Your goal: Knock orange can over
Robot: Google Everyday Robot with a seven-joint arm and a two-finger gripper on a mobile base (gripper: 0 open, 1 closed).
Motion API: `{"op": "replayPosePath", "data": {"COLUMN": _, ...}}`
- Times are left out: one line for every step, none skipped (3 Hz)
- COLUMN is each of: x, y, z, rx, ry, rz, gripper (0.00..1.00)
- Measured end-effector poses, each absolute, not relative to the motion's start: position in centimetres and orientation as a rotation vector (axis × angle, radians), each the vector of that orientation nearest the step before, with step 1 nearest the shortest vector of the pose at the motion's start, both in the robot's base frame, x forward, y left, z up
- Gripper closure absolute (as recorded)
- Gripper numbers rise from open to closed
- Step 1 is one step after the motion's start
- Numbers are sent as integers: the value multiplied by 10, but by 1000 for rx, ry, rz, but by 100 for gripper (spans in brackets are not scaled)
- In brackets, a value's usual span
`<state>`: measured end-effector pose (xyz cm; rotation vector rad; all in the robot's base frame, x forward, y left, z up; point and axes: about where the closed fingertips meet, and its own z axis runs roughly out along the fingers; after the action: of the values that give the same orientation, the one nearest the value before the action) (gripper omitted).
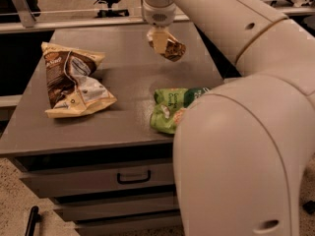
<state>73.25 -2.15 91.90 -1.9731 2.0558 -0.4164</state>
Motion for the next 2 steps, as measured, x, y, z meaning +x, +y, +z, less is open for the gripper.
{"op": "replayPosePath", "data": {"x": 720, "y": -23, "z": 882, "rx": -2043, "ry": 2057, "rz": -368, "gripper": 61}}
{"op": "replayPosePath", "data": {"x": 716, "y": -22, "z": 874, "rx": -2061, "ry": 2056, "rz": -353, "gripper": 37}}
